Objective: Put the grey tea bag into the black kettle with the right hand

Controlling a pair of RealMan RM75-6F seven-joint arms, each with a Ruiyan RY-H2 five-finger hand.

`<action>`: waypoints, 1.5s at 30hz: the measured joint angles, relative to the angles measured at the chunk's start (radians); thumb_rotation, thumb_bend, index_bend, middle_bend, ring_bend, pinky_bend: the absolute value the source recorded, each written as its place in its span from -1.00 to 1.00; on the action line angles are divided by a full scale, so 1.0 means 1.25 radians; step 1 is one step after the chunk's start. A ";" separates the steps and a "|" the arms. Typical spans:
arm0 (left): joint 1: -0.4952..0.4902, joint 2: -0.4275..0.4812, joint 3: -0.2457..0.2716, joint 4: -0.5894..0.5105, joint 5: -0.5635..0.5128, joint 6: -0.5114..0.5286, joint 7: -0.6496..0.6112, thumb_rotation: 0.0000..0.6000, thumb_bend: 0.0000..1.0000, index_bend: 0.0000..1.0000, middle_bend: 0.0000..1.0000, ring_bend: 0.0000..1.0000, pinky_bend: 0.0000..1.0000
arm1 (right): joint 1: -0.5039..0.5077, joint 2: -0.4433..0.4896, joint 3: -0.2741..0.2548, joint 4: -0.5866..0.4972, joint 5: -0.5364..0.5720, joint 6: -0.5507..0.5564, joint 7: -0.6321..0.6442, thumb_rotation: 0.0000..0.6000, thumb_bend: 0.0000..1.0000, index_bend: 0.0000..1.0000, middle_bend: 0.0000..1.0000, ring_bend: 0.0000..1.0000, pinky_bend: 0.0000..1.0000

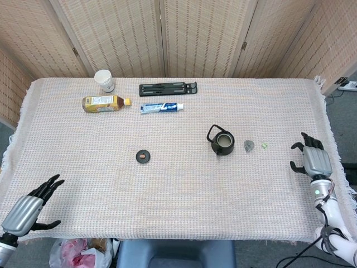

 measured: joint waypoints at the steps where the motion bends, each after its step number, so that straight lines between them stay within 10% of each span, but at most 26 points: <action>1: 0.000 0.001 0.000 -0.001 -0.005 -0.002 0.002 1.00 -0.79 -1.00 -0.99 -0.72 -0.34 | 0.011 -0.018 0.002 0.025 0.008 -0.009 -0.006 1.00 -0.40 -0.30 -1.00 -1.00 -1.00; 19: -0.008 0.017 0.012 0.007 0.010 -0.013 -0.045 1.00 -0.79 -1.00 -0.99 -0.72 -0.34 | 0.156 -0.242 0.035 0.321 0.065 -0.126 -0.036 1.00 -0.39 -0.29 -1.00 -1.00 -1.00; 45: -0.024 0.024 0.018 0.020 0.011 -0.034 -0.084 1.00 -0.79 -1.00 -0.99 -0.72 -0.34 | 0.194 -0.324 0.045 0.440 0.070 -0.167 -0.050 1.00 -0.37 -0.18 -1.00 -1.00 -1.00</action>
